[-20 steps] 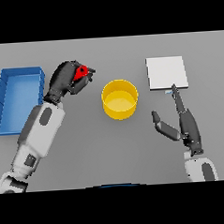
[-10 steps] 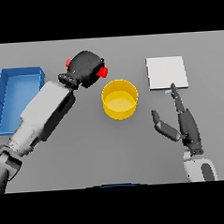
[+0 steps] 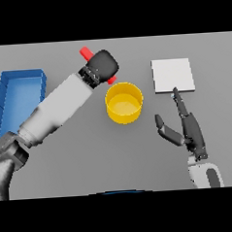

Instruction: Pick up the red beaker and tilt it to pour out 1 green nut into yellow bowl. Pick up the yellow bowl and place it on the metallic measuring scale.

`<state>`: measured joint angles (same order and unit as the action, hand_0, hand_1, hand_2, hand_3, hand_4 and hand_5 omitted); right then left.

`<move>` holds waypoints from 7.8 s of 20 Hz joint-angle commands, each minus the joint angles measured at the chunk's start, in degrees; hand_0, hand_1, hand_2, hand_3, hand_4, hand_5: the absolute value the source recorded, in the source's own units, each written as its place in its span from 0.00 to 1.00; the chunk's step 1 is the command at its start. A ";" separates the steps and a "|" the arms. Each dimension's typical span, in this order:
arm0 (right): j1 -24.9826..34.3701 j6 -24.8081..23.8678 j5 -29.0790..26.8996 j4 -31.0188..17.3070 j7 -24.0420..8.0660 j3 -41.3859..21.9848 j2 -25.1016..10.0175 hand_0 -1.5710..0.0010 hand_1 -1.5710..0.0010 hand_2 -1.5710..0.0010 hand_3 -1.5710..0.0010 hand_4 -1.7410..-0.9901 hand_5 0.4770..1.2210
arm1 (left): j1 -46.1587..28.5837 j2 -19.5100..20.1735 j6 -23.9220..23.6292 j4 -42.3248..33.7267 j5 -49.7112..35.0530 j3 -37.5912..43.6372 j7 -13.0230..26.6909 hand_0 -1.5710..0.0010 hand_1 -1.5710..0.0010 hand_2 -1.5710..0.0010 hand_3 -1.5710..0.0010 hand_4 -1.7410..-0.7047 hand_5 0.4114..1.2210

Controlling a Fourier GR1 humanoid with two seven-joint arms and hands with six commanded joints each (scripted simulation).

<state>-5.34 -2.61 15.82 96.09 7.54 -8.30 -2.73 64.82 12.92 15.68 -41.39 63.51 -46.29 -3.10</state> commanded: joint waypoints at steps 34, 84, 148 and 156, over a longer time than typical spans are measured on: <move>1.07 -1.51 1.00 0.04 0.07 -0.06 0.66 1.00 1.00 1.00 1.00 0.97 0.27 | 24.75 0.05 -3.23 18.28 9.57 -2.21 -7.68 0.00 0.00 0.00 0.22 0.01 1.00; 0.32 -1.45 1.28 -0.94 2.83 -0.68 0.34 1.00 1.00 1.00 1.00 0.98 0.21 | -40.19 16.18 -23.28 -27.87 -44.29 42.04 35.94 0.61 0.68 0.67 0.69 0.82 0.31; 47.39 34.76 30.93 -34.14 3.31 -31.95 -16.49 0.05 0.05 0.18 0.12 0.04 0.97 | -40.36 18.25 -22.27 -25.24 -43.65 41.36 29.08 1.00 1.00 1.00 1.00 0.97 0.34; 48.75 37.57 28.91 -28.34 -0.09 -29.64 -19.31 0.01 0.01 0.11 0.19 0.01 1.00 | -40.16 18.39 -21.84 -26.55 -43.68 41.13 29.49 1.00 1.00 1.00 1.00 0.97 0.34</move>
<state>43.43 34.95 44.72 67.75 7.51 -37.93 -22.06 24.66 31.31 -6.14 -67.93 19.82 -5.16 26.31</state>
